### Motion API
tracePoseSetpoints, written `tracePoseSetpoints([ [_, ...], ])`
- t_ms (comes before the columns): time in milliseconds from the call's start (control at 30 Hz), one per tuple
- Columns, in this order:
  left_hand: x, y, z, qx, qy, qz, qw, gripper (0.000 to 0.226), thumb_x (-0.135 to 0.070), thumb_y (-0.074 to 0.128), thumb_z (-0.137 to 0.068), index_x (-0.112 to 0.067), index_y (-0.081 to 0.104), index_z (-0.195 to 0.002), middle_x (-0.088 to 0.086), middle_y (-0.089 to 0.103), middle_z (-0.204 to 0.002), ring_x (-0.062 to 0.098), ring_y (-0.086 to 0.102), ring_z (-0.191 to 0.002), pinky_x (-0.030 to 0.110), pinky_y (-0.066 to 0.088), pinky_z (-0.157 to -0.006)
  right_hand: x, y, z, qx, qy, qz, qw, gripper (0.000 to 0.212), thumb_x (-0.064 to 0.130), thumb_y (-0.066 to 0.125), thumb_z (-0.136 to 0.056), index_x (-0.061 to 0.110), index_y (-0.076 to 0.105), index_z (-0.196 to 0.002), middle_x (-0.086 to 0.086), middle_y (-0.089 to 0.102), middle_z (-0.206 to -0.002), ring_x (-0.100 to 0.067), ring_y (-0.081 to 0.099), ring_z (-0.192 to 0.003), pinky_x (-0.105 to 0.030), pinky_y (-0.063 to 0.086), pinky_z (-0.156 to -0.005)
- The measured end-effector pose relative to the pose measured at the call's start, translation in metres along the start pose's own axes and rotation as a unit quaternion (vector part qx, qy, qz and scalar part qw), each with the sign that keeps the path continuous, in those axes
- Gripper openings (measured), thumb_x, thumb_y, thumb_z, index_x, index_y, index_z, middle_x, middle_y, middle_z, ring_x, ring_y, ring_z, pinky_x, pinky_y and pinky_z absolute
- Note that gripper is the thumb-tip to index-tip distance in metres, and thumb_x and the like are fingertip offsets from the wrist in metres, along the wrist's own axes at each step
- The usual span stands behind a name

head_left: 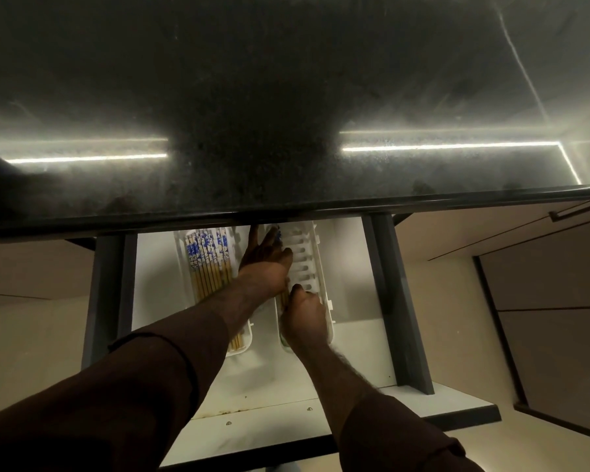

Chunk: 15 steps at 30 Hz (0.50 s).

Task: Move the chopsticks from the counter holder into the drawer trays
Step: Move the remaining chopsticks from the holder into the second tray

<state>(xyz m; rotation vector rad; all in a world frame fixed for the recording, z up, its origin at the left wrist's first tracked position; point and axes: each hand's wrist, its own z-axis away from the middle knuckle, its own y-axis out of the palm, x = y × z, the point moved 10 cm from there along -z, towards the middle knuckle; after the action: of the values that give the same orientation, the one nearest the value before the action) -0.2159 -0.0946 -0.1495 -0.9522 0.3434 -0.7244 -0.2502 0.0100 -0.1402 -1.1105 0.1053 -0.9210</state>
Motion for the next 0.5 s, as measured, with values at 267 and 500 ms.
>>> tracePoseSetpoints([
  [267, -0.0006, -0.0001, -0.0031, 0.007, 0.005, -0.008, 1.0, 0.051, -0.048, 0.06, -0.085, -0.026, 0.052, -0.13, 0.005, 0.015, -0.163, 0.032, -0.02, -0.147, 0.059, -0.019, -0.113, 0.0016, -0.0061, -0.0007, -0.003, -0.025, -0.003, 1.0, 0.026, 0.009, 0.055, -0.092, 0.005, 0.062, -0.116, -0.013, 0.069, -0.112, -0.029, 0.066, -0.103, -0.035, 0.053, -0.092],
  [500, -0.0031, -0.0078, 0.001, -0.009, 0.016, -0.016, 1.0, 0.047, -0.049, 0.055, -0.089, -0.023, 0.053, -0.129, 0.006, 0.029, -0.158, 0.025, -0.009, -0.15, 0.053, -0.032, -0.099, -0.0022, -0.0084, -0.0021, 0.016, -0.013, -0.008, 1.0, 0.022, 0.004, 0.055, -0.088, 0.003, 0.064, -0.108, -0.015, 0.07, -0.108, -0.03, 0.067, -0.099, -0.032, 0.053, -0.082],
])
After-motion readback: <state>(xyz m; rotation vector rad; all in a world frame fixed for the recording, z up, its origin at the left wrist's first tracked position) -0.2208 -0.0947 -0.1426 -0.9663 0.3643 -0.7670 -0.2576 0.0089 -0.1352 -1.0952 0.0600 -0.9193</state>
